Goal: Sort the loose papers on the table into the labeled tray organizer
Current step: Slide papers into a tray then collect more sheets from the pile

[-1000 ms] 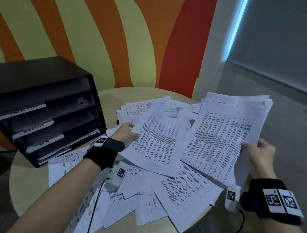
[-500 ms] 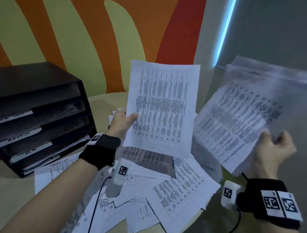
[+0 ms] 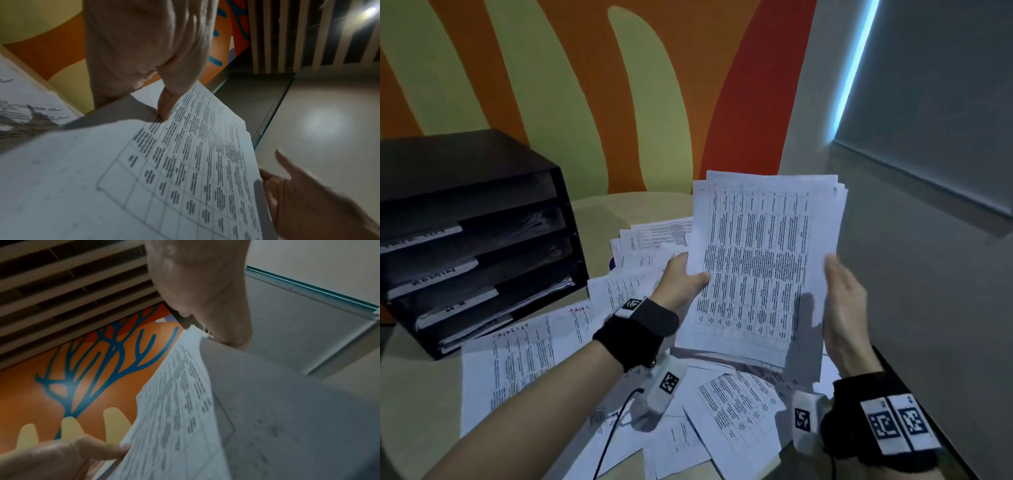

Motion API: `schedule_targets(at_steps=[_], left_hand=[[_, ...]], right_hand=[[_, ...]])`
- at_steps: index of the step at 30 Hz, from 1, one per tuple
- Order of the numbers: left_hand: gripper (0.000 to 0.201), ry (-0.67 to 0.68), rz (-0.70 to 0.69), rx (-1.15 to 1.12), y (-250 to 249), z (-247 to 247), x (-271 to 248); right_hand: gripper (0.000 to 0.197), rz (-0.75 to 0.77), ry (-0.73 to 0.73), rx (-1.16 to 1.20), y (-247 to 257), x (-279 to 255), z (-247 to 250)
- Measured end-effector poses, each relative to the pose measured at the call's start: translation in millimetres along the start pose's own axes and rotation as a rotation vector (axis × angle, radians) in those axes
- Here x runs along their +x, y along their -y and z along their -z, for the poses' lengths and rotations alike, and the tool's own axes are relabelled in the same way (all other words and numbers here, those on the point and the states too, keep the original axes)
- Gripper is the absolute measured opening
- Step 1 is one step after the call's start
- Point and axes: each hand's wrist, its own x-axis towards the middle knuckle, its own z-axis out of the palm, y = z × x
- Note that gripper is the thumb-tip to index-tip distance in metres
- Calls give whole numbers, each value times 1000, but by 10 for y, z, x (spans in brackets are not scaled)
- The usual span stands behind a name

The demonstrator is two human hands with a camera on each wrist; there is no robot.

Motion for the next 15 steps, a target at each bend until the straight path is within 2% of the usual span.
schedule_targets(at_steps=[1, 4, 7, 9, 11, 15], left_hand=[[30, 2, -54, 34, -11, -10, -26], [36, -22, -199, 117, -74, -66, -70], [41, -54, -334, 144, -163, -130, -91], [33, -120, -397, 185, -178, -139, -64], [25, -129, -399, 230, -97, -133, -15], [26, 126, -184, 344, 184, -53, 17]], right_hand=[[18, 38, 31, -59, 12, -13, -25], [28, 159, 52, -182, 78, -95, -83], [29, 269, 19, -118, 214, -168, -103], [27, 308, 14, -75, 260, -163, -96], [31, 256, 33, -96, 169, -121, -75], [19, 50, 32, -109, -101, -61, -36]])
